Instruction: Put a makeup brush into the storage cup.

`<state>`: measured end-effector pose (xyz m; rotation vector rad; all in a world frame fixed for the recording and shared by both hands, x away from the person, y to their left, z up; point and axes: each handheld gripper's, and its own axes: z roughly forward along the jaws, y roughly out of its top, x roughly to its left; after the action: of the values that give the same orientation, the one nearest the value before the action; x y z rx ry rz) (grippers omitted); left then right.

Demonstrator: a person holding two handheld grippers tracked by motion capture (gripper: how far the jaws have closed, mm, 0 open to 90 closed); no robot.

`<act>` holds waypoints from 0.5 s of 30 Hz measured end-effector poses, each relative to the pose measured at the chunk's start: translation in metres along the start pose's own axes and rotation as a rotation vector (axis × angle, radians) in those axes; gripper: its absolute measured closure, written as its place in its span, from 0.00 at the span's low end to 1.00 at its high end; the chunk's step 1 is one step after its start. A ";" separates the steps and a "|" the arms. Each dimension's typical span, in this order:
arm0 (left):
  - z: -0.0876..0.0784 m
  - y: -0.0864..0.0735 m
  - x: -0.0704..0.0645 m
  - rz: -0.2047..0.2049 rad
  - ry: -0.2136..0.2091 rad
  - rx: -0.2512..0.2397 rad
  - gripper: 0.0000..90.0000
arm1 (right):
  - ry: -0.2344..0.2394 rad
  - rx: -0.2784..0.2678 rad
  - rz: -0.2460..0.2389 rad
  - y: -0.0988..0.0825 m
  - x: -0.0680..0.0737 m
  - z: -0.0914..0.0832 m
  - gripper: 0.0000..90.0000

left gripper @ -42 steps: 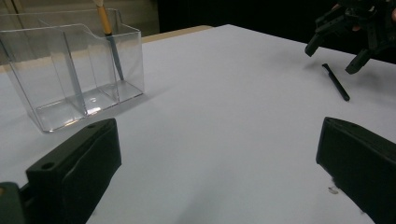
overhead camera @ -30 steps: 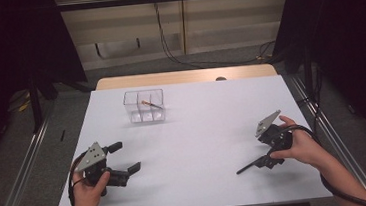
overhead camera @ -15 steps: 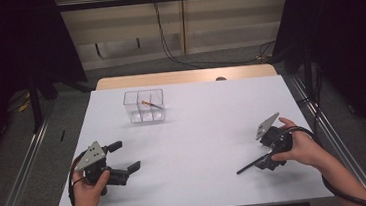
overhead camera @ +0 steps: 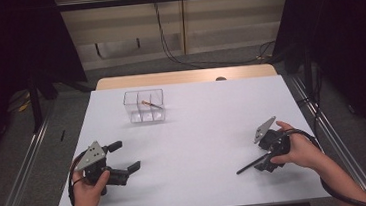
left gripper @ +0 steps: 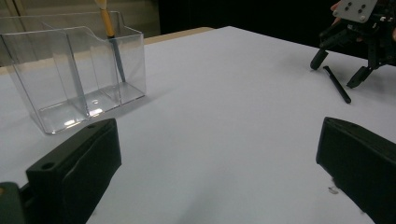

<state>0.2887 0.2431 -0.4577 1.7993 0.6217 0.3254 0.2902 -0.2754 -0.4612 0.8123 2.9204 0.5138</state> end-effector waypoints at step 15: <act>0.000 0.000 0.000 0.004 0.009 0.002 0.00 | 0.008 0.045 0.004 0.001 -0.001 -0.006 0.39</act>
<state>0.2886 0.2428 -0.4578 1.8017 0.6253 0.3360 0.2907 -0.2767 -0.4555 0.8231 2.9482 0.4534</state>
